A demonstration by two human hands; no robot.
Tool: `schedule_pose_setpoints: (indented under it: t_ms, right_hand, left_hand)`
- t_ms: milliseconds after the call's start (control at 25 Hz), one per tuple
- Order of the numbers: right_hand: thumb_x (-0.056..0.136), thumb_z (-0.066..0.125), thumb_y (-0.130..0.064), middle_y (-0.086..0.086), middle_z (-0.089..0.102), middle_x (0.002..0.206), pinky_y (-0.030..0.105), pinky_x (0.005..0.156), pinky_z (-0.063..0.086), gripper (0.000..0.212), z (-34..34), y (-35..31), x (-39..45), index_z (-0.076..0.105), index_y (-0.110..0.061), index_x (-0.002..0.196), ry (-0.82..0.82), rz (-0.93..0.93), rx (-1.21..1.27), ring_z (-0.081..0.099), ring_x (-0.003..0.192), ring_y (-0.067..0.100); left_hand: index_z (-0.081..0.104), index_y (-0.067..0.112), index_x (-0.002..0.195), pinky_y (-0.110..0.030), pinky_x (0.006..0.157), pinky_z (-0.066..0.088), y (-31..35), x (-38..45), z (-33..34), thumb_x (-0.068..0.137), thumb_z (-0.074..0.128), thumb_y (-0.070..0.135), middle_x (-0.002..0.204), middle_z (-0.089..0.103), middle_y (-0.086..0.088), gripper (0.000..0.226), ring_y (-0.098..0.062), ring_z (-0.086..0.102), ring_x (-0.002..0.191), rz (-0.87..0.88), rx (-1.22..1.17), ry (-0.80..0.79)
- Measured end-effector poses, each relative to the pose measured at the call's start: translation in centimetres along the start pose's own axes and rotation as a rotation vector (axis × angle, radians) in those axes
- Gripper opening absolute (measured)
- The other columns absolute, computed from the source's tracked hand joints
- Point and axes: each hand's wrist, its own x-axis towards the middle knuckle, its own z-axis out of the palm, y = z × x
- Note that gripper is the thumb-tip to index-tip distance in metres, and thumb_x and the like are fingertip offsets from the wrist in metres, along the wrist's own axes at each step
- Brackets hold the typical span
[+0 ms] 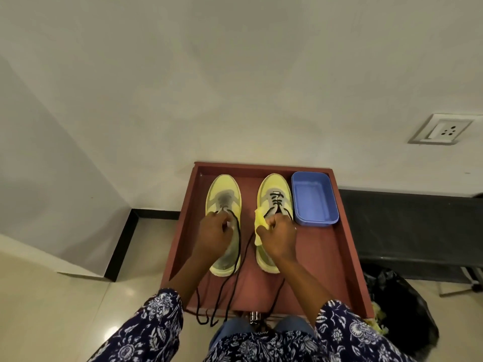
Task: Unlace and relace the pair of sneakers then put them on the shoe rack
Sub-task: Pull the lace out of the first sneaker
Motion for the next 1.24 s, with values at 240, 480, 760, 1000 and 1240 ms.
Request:
schedule_pose_setpoints:
  t_ms: [240, 480, 760, 1000, 1240]
  right_hand:
    - [0.078, 0.063, -0.004, 0.013, 0.062, 0.093, 0.023, 0.063, 0.031, 0.012, 0.9, 0.0, -1.7, 0.059, -0.002, 0.089, 0.07, -0.019, -0.013, 0.056, 0.083, 0.025]
    - [0.08, 0.061, -0.004, 0.012, 0.064, 0.102, 0.015, 0.066, 0.028, 0.023, 0.4, -0.2, -1.1, 0.06, -0.004, 0.103, 0.1, -0.077, -0.052, 0.057, 0.093, 0.025]
    - [0.081, 0.061, -0.005, 0.012, 0.063, 0.107, 0.019, 0.071, 0.033, 0.025, 0.8, -1.0, -1.1, 0.062, -0.004, 0.106, 0.067, -0.059, -0.027, 0.056, 0.097, 0.024]
    - [0.08, 0.056, 0.0, 0.01, 0.062, 0.114, 0.018, 0.079, 0.036, 0.033, 2.2, -1.3, -1.8, 0.06, -0.008, 0.112, -0.01, -0.1, -0.005, 0.055, 0.106, 0.024]
    - [0.082, 0.053, 0.002, 0.016, 0.061, 0.11, 0.024, 0.077, 0.037, 0.027, 4.2, -1.2, -3.2, 0.061, -0.002, 0.108, -0.038, -0.056, -0.092, 0.057, 0.101, 0.029]
  left_hand:
    - [0.036, 0.038, 0.132, -0.04, 0.091, 0.039, 0.7, -2.0, 2.5, 0.09, 0.043, 0.044, 0.122, 0.042, -0.01, 0.042, -0.031, 0.042, 0.113, 0.108, 0.583, -0.138]
    - [0.04, 0.024, 0.131, -0.041, 0.091, 0.037, 0.0, -1.1, 3.0, 0.092, 0.042, 0.042, 0.124, 0.046, -0.016, 0.043, -0.033, 0.043, 0.115, 0.192, 0.614, -0.166]
    - [0.056, 0.005, 0.086, -0.033, 0.064, 0.04, -0.6, -1.8, 2.7, 0.088, 0.048, 0.018, 0.09, 0.06, -0.011, 0.015, -0.027, 0.058, 0.084, 0.001, 0.168, -0.025]
    - [0.056, 0.007, 0.087, -0.013, 0.061, 0.039, -1.4, -2.1, -0.7, 0.083, 0.052, -0.002, 0.084, 0.058, -0.002, 0.01, -0.01, 0.053, 0.072, -0.048, -0.229, 0.001]
    - [0.065, 0.006, 0.102, -0.006, 0.062, 0.033, -4.0, -3.7, -1.5, 0.09, 0.054, 0.016, 0.097, 0.063, -0.008, 0.019, -0.012, 0.054, 0.082, 0.057, -0.05, -0.105]
